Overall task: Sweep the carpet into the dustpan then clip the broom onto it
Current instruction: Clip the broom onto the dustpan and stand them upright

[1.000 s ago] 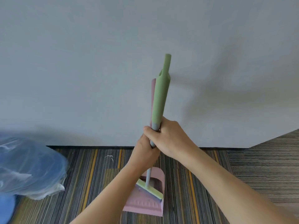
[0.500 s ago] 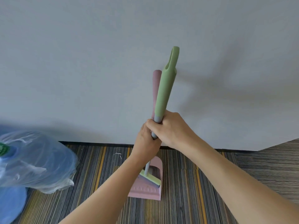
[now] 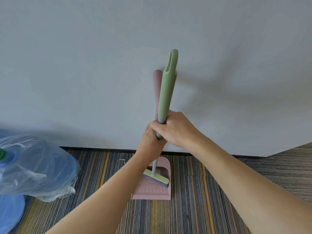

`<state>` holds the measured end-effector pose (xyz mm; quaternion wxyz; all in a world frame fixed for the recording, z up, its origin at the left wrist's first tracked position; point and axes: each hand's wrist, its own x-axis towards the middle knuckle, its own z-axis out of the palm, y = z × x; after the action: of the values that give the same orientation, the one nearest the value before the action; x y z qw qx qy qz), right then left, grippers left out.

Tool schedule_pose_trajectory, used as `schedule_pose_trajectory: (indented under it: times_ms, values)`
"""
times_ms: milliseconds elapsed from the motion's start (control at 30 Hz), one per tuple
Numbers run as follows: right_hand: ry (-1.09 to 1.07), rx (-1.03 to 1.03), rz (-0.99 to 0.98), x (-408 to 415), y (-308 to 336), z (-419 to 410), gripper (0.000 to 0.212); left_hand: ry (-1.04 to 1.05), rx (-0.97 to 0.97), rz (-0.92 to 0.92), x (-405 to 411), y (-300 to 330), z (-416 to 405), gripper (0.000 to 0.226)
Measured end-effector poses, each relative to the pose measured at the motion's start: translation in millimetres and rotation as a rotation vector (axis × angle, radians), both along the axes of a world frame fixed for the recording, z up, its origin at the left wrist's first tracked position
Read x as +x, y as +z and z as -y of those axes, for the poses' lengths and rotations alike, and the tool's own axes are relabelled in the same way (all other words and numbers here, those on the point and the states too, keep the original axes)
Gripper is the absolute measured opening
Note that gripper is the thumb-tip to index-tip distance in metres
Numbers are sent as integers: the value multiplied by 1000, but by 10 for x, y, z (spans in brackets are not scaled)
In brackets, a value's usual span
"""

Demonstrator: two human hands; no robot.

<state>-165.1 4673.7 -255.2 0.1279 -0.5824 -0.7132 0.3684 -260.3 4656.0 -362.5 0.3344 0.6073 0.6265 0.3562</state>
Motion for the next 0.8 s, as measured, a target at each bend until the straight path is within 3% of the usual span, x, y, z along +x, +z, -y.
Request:
schedule_pose_trajectory:
  times_ms: [300, 500, 633, 800]
  values:
    - [3, -28, -11, 37, -33, -101, 21, -38, -17, -40, 30, -39, -107, 58]
    - [-18, -13, -30, 52, -122, -80, 18, -23, -41, -103, 42, -58, -98, 45]
    - [-50, 55, -16, 64, -146, -67, 22, -73, -35, -136, 26, -63, -128, 17]
    - [-58, 77, 14, 104, -167, -75, 23, -121, -51, -185, 50, -93, -149, 9]
